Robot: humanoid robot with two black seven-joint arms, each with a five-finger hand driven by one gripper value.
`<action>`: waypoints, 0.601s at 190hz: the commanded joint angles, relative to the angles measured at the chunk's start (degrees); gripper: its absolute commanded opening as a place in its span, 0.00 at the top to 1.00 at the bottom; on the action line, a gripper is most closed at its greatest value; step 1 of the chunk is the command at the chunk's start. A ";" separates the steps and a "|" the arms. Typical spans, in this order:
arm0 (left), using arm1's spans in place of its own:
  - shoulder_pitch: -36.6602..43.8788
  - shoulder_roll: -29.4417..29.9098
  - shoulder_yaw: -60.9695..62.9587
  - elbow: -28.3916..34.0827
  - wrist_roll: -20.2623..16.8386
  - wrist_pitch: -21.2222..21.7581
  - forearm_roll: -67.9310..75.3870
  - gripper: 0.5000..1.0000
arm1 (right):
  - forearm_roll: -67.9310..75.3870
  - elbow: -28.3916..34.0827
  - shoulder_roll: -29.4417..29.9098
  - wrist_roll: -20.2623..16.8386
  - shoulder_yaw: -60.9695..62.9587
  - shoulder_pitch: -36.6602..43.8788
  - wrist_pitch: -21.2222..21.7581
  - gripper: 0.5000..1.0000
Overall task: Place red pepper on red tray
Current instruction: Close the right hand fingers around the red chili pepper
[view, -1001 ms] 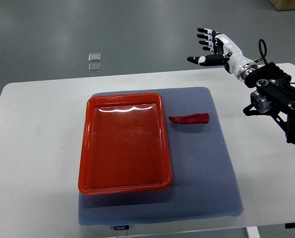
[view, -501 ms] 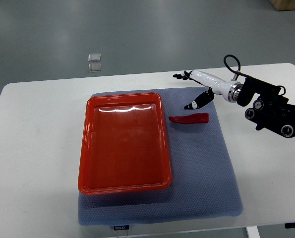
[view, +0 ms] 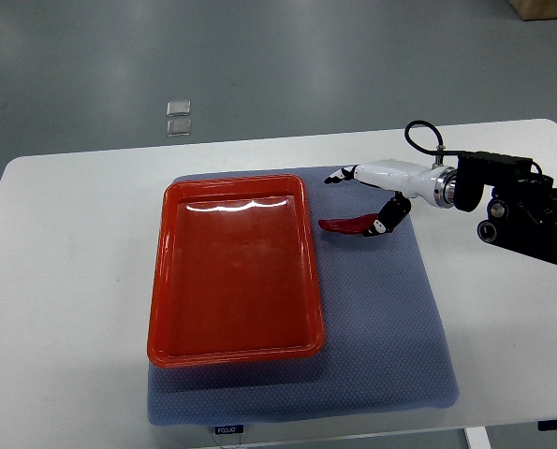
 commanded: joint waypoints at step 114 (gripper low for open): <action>0.01 0.00 0.04 0.00 0.00 0.04 0.00 0.00 | -4.98 -1.41 1.78 -1.91 -3.79 0.18 -0.49 0.35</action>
